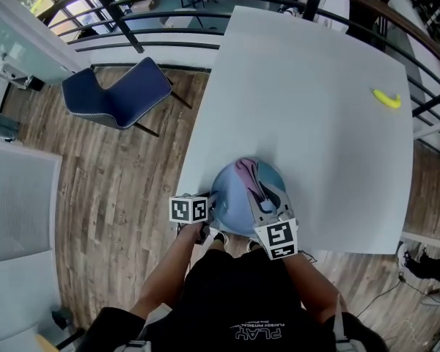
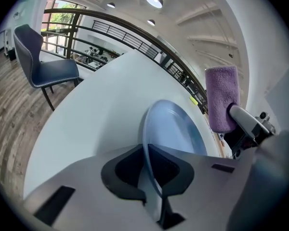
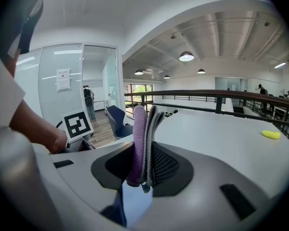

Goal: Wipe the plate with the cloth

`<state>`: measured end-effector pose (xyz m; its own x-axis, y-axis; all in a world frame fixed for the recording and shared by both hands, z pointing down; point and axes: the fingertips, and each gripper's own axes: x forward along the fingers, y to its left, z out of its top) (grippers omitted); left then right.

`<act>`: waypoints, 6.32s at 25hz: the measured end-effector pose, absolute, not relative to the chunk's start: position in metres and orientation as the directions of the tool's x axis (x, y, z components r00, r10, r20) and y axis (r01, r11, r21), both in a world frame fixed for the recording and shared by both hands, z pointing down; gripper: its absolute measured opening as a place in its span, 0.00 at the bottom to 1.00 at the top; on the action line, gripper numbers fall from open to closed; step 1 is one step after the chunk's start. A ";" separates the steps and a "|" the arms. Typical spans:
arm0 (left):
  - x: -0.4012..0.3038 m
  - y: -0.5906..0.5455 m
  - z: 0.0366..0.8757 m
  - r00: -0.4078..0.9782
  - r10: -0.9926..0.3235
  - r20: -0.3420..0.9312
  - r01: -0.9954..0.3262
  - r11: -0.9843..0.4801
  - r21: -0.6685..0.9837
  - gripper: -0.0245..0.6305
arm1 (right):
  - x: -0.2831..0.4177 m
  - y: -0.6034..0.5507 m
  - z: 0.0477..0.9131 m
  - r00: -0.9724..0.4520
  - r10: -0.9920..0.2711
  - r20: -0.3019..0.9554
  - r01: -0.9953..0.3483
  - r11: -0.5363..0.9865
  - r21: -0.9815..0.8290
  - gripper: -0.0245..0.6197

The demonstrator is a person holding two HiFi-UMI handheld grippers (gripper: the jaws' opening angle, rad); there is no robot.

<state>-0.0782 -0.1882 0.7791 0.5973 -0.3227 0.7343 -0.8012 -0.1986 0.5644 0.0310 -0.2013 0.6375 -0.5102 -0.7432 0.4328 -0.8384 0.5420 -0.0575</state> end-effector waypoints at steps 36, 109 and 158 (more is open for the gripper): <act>-0.094 -0.267 0.631 0.592 -0.650 0.477 -0.784 -0.325 0.529 0.08 | 0.023 -0.220 0.571 -0.489 -0.805 0.336 -0.845 0.533 0.046 0.20; -0.143 -0.275 0.473 0.553 -0.814 0.179 -0.789 -0.442 0.427 0.09 | 0.049 -0.263 0.490 -0.280 -0.929 0.242 -0.955 0.295 0.025 0.20; -0.148 -0.265 0.481 0.504 -0.845 0.178 -0.806 -0.386 0.449 0.09 | 0.024 -0.247 0.513 -0.335 -0.882 0.332 -0.923 0.377 0.070 0.20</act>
<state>-0.1481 -0.2651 0.4806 0.5039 -0.8453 0.1778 -0.8059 -0.3860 0.4489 0.0238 -0.2467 0.5126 -0.3348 -0.8818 0.3321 -0.9235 0.3772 0.0704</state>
